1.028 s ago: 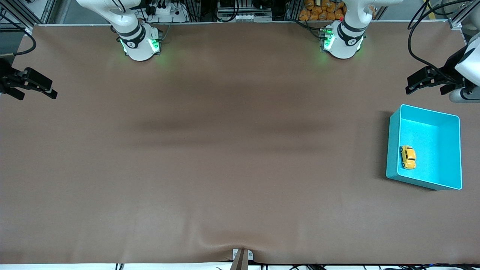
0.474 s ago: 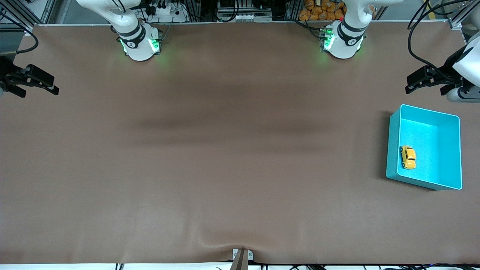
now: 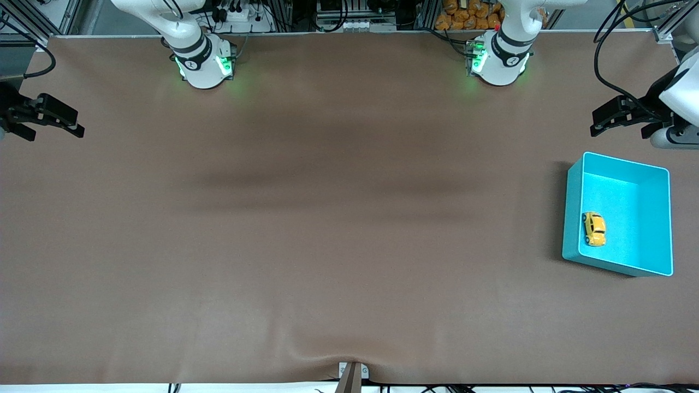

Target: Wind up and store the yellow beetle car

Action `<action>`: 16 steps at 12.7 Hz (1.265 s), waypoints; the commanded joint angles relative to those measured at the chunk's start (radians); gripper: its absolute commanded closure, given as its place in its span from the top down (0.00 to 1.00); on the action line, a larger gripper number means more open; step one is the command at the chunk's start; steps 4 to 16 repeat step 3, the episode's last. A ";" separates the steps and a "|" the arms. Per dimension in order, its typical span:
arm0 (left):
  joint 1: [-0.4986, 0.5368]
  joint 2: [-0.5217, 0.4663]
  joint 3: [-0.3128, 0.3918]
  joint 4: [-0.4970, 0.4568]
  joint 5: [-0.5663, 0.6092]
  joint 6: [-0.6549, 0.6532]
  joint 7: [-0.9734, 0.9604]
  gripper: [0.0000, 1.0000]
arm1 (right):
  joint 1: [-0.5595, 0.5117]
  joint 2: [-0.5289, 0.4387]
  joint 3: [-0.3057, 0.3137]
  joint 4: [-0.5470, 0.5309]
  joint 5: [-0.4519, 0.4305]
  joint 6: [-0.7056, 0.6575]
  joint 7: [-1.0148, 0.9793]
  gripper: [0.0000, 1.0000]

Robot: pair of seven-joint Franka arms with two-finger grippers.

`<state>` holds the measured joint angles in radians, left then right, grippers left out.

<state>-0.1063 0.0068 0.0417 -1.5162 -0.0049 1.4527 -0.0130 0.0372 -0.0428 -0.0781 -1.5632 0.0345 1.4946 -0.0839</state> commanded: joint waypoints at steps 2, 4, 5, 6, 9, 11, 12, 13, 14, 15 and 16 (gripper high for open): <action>-0.003 0.005 0.001 0.022 0.013 -0.018 0.005 1.00 | -0.008 -0.025 0.009 -0.021 -0.015 -0.002 -0.013 1.00; -0.004 0.007 0.001 0.025 0.008 -0.018 -0.002 1.00 | -0.008 -0.025 0.009 -0.021 -0.015 -0.002 -0.013 1.00; -0.004 0.007 0.001 0.025 0.008 -0.018 -0.002 1.00 | -0.008 -0.025 0.009 -0.021 -0.015 -0.002 -0.013 1.00; -0.004 0.007 0.001 0.025 0.008 -0.018 -0.002 1.00 | -0.008 -0.025 0.009 -0.021 -0.015 -0.002 -0.013 1.00; -0.004 0.007 0.001 0.025 0.008 -0.018 -0.002 1.00 | -0.008 -0.025 0.009 -0.021 -0.015 -0.002 -0.013 1.00; -0.004 0.007 0.001 0.025 0.008 -0.018 -0.002 1.00 | -0.008 -0.025 0.009 -0.021 -0.015 -0.002 -0.013 1.00; -0.004 0.007 0.001 0.025 0.008 -0.018 -0.002 1.00 | -0.008 -0.025 0.009 -0.021 -0.015 -0.002 -0.013 1.00; -0.004 0.007 0.001 0.025 0.008 -0.018 -0.002 1.00 | -0.008 -0.025 0.009 -0.021 -0.015 -0.002 -0.013 1.00; -0.004 0.007 0.001 0.025 0.008 -0.018 -0.002 1.00 | -0.008 -0.025 0.009 -0.021 -0.015 -0.002 -0.013 1.00; -0.004 0.007 0.001 0.025 0.008 -0.018 -0.002 1.00 | -0.008 -0.025 0.009 -0.021 -0.015 -0.002 -0.013 1.00; -0.004 0.007 0.001 0.025 0.008 -0.018 -0.002 1.00 | -0.008 -0.025 0.009 -0.021 -0.015 -0.002 -0.013 1.00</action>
